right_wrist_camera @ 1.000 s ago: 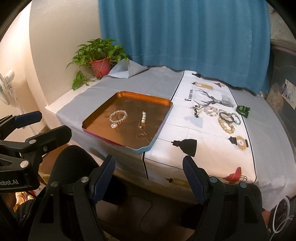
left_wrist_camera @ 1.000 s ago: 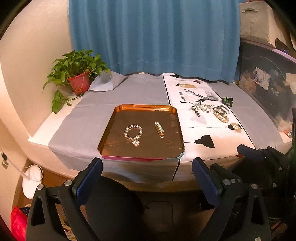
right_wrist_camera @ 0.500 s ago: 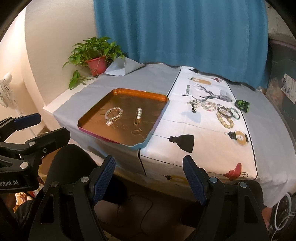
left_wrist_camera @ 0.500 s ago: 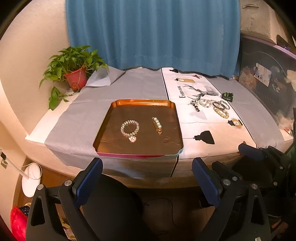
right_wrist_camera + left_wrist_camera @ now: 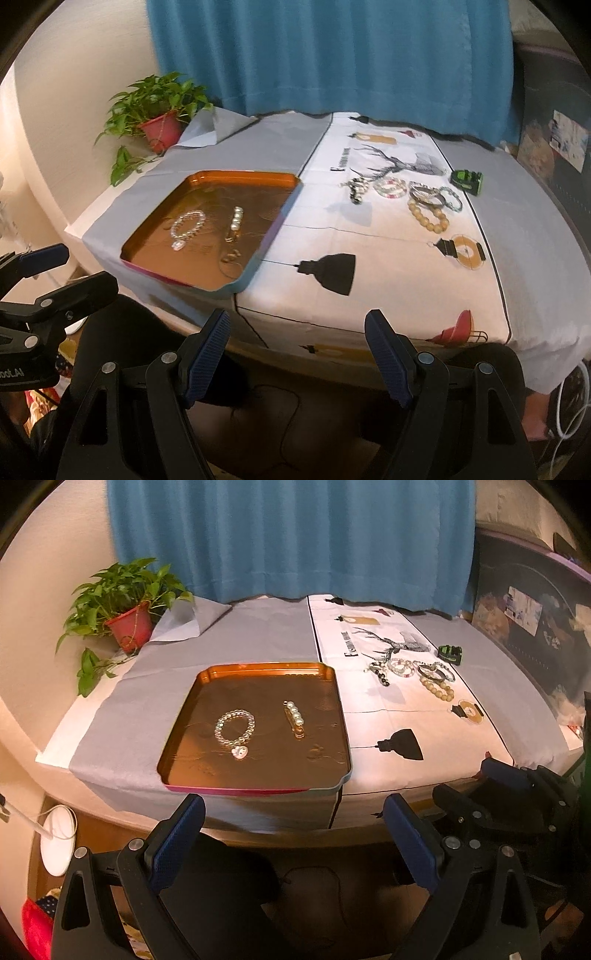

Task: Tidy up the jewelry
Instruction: 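Withdraw both grippers from the tray and move toward the jewelry row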

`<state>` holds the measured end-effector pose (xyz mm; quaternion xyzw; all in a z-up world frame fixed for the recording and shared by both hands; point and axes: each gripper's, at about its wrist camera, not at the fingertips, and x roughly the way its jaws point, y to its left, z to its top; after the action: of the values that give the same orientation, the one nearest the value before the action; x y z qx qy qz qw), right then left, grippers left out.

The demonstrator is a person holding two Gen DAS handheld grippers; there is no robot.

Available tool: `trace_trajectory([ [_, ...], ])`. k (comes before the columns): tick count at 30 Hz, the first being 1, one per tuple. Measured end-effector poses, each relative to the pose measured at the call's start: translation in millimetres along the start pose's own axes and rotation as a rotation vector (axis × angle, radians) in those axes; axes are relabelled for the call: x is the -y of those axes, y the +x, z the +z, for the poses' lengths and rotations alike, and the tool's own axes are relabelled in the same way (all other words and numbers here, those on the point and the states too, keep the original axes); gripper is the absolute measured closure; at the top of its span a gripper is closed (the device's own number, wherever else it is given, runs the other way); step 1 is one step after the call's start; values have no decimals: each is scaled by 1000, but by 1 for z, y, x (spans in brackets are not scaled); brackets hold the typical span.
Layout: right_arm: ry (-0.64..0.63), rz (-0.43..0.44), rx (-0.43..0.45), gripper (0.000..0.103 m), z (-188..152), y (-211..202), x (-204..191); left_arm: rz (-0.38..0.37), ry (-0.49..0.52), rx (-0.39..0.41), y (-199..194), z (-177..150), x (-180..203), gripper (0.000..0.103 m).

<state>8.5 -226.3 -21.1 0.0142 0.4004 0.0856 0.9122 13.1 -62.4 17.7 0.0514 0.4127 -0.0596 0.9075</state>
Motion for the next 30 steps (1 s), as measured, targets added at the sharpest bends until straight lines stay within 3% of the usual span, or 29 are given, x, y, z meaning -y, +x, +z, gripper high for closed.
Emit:
trace_trajectory([
  [30, 148, -89, -17, 27, 11, 23, 78, -28, 119, -57, 47, 41, 41, 7],
])
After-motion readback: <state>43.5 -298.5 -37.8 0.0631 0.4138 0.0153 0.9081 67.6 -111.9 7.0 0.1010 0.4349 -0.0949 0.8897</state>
